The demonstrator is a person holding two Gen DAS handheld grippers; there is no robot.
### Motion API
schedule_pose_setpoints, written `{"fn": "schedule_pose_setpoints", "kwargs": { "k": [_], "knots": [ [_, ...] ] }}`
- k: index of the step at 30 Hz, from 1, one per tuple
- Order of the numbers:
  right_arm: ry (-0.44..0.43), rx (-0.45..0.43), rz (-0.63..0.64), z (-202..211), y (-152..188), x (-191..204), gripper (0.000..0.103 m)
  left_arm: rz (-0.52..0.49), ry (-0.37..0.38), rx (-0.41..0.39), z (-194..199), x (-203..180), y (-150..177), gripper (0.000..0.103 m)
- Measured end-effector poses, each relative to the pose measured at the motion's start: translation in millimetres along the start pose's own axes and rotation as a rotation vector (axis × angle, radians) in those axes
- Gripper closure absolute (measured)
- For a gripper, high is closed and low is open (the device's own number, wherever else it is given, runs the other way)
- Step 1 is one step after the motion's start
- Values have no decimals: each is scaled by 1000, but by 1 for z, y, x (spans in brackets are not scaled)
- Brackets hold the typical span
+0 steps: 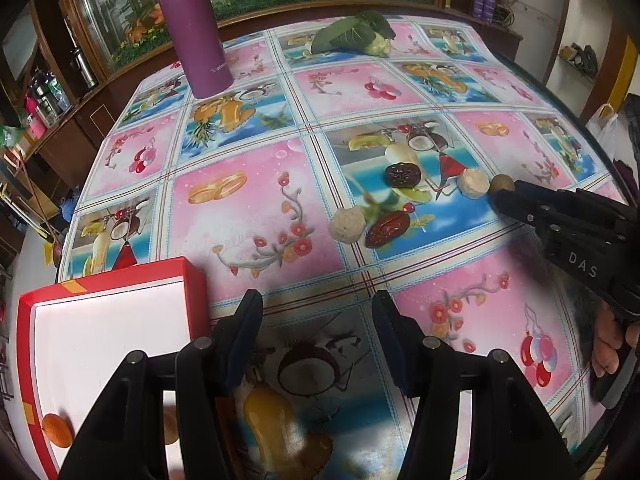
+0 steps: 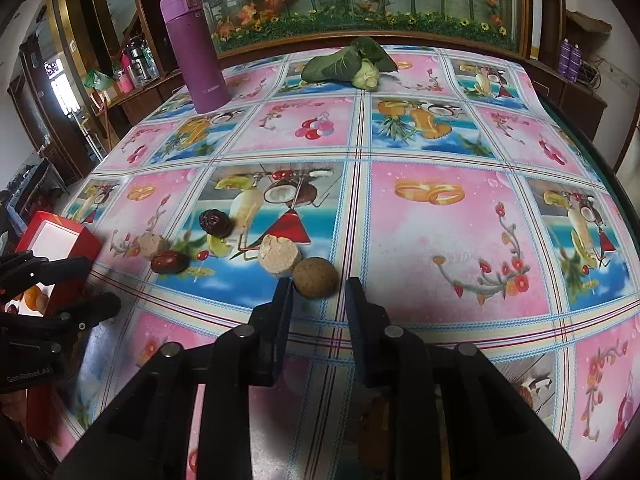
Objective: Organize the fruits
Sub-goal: 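Grasp another brown round fruit with the right tool while the left tool grasps a red date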
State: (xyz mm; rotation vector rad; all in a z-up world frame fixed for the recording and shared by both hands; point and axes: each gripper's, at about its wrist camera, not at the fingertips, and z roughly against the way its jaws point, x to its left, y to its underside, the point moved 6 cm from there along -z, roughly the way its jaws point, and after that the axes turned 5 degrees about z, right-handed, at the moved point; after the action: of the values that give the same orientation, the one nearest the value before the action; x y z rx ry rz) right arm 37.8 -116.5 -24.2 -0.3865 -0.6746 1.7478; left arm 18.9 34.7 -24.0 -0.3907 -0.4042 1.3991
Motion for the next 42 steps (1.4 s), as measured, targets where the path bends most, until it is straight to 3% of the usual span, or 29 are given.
{"fn": "schedule_pose_setpoints", "kwargs": {
  "k": [13,28,31,36,42],
  "knots": [
    [-3,7,-36,1,0,-6,78,-4,125,25,-15,-29,-16,47],
    [-9,12,-41,1,0,-7,78,-58,170,-2,-30,-52,-36,49],
    [-14,14,-40,1,1,-7,78,-80,166,-16,-27,-54,-32,58],
    [-11,12,-37,0,1,-8,78,-34,164,-19,-25,-43,-31,84],
    [-5,11,-31,0,0,-7,78,-2,171,-30,-23,-38,-26,87]
  ]
}}
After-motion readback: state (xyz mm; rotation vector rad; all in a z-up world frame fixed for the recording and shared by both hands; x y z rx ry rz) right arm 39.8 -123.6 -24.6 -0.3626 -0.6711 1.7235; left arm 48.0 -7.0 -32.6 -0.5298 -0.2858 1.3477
